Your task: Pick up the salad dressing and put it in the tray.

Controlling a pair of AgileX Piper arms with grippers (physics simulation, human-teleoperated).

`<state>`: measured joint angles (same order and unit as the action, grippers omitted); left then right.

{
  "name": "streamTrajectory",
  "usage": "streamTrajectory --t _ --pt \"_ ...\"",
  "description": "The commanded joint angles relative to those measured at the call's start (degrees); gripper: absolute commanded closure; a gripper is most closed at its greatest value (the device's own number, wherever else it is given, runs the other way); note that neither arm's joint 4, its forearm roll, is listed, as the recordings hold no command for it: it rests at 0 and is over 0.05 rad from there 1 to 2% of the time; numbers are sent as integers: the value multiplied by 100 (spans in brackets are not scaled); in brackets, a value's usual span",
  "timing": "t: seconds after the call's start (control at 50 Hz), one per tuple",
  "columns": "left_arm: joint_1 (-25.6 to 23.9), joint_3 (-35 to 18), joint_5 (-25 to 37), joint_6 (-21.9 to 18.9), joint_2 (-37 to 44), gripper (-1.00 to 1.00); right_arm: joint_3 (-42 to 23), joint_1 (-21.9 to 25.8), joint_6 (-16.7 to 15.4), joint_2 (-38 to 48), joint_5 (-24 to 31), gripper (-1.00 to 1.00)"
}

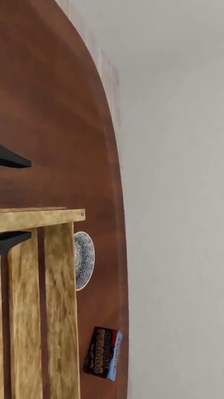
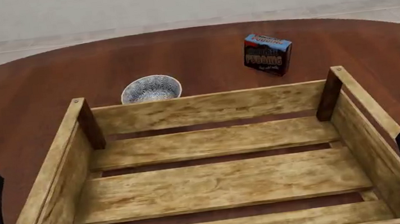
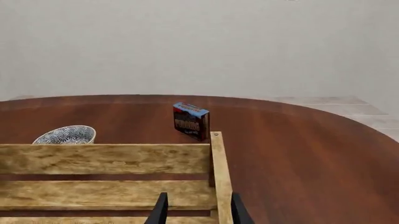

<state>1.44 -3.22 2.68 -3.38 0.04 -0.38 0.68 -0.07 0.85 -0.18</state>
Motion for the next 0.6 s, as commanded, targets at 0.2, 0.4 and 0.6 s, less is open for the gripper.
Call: streamTrajectory --t 0.2,0.4,0.6 --pt "215 -963 965 -576 -3 -100 6 2 -23 -25 -7 -100" --pt "615 -1429 1714 -566 11 -100 -13 -14 4 -52 15 -100" --pt "1199 -1762 1921 -559 296 -100 -6 -1 -27 -7 -2 -100"
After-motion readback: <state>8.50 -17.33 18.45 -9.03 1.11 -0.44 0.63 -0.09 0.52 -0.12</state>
